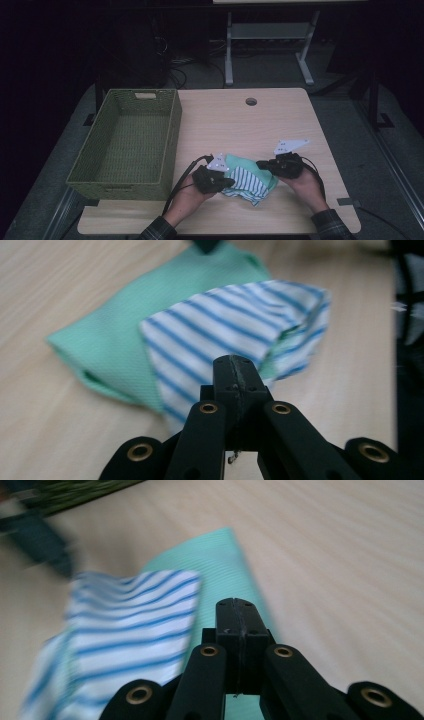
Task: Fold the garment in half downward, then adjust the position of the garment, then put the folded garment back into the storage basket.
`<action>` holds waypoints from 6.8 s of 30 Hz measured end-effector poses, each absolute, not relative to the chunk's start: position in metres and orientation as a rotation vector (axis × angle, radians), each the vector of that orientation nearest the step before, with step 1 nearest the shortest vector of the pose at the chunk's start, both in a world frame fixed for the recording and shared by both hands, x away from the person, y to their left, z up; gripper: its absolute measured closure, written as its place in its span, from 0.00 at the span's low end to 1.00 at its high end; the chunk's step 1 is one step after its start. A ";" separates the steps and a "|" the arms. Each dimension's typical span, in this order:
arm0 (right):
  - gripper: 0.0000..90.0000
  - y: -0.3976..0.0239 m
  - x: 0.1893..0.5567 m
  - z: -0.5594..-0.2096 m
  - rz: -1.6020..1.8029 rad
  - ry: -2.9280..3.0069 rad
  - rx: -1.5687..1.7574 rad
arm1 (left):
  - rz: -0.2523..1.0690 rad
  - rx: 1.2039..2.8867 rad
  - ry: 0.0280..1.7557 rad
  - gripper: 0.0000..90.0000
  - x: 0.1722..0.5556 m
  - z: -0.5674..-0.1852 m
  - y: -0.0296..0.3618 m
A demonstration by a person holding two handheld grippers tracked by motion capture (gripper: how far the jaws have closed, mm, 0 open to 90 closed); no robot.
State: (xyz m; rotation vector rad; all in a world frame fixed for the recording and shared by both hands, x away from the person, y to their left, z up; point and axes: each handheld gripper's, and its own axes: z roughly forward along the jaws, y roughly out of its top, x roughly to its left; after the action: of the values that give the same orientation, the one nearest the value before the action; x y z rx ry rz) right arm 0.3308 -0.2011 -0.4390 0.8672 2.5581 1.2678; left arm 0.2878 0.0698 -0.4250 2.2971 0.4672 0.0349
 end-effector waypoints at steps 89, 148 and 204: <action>0.10 -0.281 0.301 -0.483 0.993 2.300 1.253 | -0.010 2.545 0.277 0.15 0.328 -0.428 0.029; 0.10 -0.281 0.301 -0.483 0.989 2.295 1.255 | -0.158 2.530 0.380 0.79 0.330 -0.426 0.032; 0.10 -0.281 0.301 -0.483 0.988 2.293 1.259 | 0.233 2.232 0.837 0.79 0.343 -0.276 0.247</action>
State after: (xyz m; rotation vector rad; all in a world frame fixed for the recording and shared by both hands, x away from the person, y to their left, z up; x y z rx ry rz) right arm 0.3011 -0.2809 -0.4829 1.2588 2.2934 0.9876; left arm 0.3431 0.2470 -0.2756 2.2325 0.8375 0.2334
